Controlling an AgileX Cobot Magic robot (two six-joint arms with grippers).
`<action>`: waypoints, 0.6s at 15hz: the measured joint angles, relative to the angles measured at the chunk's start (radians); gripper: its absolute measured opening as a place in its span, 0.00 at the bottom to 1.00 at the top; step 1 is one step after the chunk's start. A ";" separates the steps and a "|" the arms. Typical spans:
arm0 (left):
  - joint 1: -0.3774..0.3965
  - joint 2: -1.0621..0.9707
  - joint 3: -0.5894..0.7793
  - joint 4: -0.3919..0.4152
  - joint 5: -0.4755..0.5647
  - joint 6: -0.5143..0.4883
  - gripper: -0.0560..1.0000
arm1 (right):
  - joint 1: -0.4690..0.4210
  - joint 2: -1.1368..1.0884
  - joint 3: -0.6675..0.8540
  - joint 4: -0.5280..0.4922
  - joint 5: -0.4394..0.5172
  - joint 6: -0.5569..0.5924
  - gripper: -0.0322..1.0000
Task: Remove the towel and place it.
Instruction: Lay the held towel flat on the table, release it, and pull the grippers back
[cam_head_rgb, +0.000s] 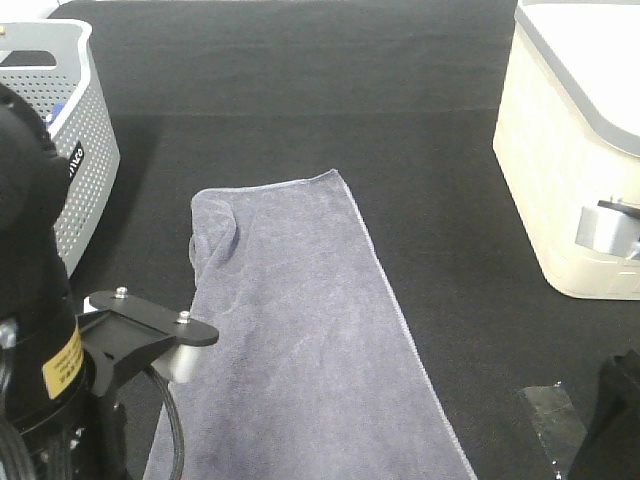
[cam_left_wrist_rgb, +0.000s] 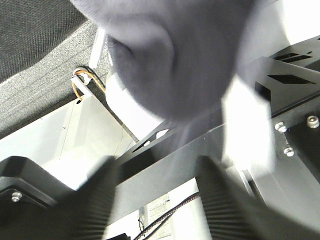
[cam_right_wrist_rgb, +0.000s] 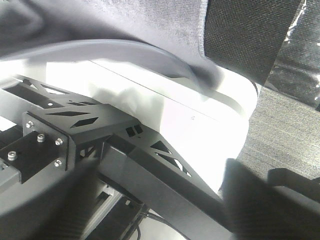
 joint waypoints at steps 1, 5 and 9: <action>0.000 0.000 0.000 0.000 -0.002 -0.001 0.62 | 0.000 0.000 0.000 -0.001 0.000 0.000 0.73; 0.000 0.000 0.000 0.014 -0.027 -0.002 0.65 | 0.000 0.000 0.000 -0.003 0.000 0.000 0.77; 0.000 0.000 0.000 0.153 -0.086 -0.058 0.65 | 0.000 0.000 -0.015 -0.003 -0.043 0.000 0.76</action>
